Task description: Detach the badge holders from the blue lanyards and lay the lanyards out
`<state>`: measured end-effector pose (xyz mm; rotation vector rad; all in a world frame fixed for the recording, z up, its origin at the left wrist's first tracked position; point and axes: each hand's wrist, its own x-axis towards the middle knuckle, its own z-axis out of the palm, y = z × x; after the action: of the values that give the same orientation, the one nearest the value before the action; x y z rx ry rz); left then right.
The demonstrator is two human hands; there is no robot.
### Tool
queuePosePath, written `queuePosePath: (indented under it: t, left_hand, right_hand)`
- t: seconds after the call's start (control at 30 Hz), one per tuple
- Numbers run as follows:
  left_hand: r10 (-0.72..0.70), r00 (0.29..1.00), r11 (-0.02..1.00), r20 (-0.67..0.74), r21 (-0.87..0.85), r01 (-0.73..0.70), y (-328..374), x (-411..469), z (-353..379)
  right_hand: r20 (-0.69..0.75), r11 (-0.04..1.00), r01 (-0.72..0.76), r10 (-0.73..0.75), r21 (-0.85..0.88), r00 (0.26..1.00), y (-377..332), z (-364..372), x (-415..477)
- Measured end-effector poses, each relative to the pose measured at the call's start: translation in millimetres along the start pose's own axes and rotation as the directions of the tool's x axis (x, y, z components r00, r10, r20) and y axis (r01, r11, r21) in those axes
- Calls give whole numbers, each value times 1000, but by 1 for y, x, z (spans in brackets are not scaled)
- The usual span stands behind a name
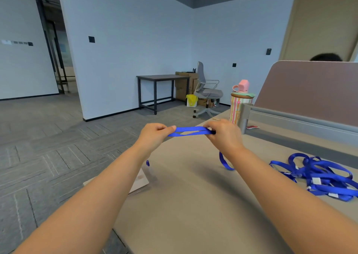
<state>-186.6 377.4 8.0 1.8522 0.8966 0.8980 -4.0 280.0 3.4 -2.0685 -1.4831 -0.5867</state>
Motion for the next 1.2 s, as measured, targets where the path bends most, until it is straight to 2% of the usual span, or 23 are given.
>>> queuePosePath:
  t: [0.07,0.13,0.27,0.33,0.4,0.47,0.5,0.53,0.57,0.63,0.7,0.77,0.87,1.0,1.2]
  left_hand:
    - [-21,999,999,28,49,20,-3,0,-3]
    - [-52,997,999,64,16,51,-5,-1,-4]
    - [-111,987,955,113,-264,138,-2,2,-5]
    - [-120,981,917,155,-361,170,3,4,-6]
    - [-127,971,920,203,-341,192,9,3,-9]
    - [-139,959,949,245,-244,200,15,4,-12]
    - [-141,953,960,268,-198,197,18,4,-13]
    - [-136,947,968,292,-163,190,21,4,-15]
    - [-127,939,975,319,-133,177,24,4,-16]
    - [-107,922,987,373,-72,144,29,1,-19]
    - [-89,904,995,418,-14,104,33,-3,-22]
    - [-66,899,998,432,42,53,34,-6,-24]
    - [-44,912,993,408,118,-5,34,-8,-28]
    - [-19,920,986,392,158,-47,33,-10,-33]
    - [9,932,971,363,220,-95,34,-12,-34]
  right_hand:
    - [16,997,15,-14,-77,1000,4,-4,-1]
    - [57,995,35,-30,-98,998,7,-9,-4]
    - [84,994,114,-113,1,990,12,-9,-14]
    - [212,990,112,-128,87,969,13,-7,-19]
    - [414,979,44,-124,197,902,9,-7,-25]
    - [618,954,-78,-125,291,776,6,-5,-29]
    - [685,941,-132,-126,311,718,3,-6,-31]
    - [708,920,-179,-133,348,694,1,-6,-31]
    - [687,879,-233,-135,415,714,-2,-6,-31]
    - [569,745,-319,-98,586,817,-11,-10,-27]
    - [484,618,-337,-80,710,871,-21,-12,-20]
    - [490,552,-332,-165,765,856,-30,-12,-14]
    - [560,491,-389,-269,779,783,-40,-10,-10]
    - [571,403,-451,-254,796,780,-43,-5,-7]
    - [612,362,-507,-295,782,733,-35,-9,-9]
